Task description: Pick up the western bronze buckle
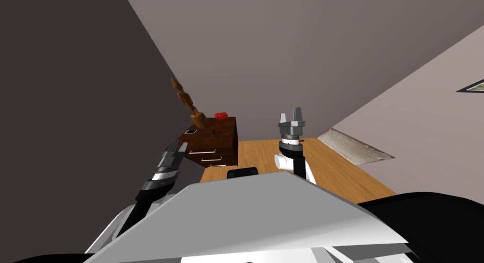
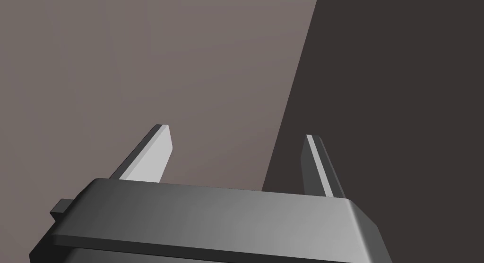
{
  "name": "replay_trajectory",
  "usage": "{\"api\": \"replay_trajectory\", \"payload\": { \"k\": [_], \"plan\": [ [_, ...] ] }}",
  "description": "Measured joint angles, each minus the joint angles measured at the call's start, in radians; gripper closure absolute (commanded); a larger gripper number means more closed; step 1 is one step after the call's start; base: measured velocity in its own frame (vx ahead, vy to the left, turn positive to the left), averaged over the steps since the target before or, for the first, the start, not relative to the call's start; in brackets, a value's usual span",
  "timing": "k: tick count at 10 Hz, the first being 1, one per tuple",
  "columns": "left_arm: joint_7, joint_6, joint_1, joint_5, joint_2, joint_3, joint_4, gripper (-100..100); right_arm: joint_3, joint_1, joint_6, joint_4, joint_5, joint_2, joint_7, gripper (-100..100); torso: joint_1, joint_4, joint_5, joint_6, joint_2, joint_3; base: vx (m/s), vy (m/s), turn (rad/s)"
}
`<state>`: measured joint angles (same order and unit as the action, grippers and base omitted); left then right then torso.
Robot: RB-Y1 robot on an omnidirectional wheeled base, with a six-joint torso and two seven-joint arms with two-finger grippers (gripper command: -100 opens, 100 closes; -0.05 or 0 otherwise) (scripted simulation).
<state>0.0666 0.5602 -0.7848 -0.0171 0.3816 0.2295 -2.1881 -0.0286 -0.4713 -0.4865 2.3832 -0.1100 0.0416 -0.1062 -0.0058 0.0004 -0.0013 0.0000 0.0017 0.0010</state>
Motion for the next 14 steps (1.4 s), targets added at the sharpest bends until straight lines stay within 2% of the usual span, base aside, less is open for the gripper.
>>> {"api": "replay_trajectory", "payload": {
  "k": [3,4,7,12,14],
  "plan": [
    [0.016,-0.009,-0.06,0.004,0.075,0.046,0.032,-100,0.0,0.0,0.0,0.0,0.0,0.0,0.0,0,0.001,0.0,0.0,0.0,0.0,0.0,-0.024,-0.083,0.002],
    [0.028,-0.014,-0.093,0.01,0.11,0.075,0.041,-100,0.0,0.0,0.0,0.0,0.0,0.0,0.0,0,0.0,0.0,0.0,0.0,0.0,0.0,-0.024,-0.082,0.01],
    [0.041,-0.03,-0.153,0.008,0.19,0.114,0.072,-100,0.0,0.0,0.0,0.0,0.0,0.0,0.0,0,0.001,0.0,0.0,0.0,-0.001,0.0,-0.016,-0.086,0.002],
    [0.076,-0.055,-0.293,0.013,0.338,0.211,0.123,-100,0.0,0.0,0.0,0.0,0.0,0.0,0.0,0,0.0,0.0,0.0,0.0,-0.002,-0.001,0.0,-0.084,0.005],
    [0.084,-0.061,-0.319,0.014,0.387,0.227,0.14,-100,0.0,0.0,0.0,0.0,0.0,0.0,0.0,0,0.004,0.0,0.001,0.0,-0.002,-0.001,0.006,-0.035,-0.002]
  ]
}}
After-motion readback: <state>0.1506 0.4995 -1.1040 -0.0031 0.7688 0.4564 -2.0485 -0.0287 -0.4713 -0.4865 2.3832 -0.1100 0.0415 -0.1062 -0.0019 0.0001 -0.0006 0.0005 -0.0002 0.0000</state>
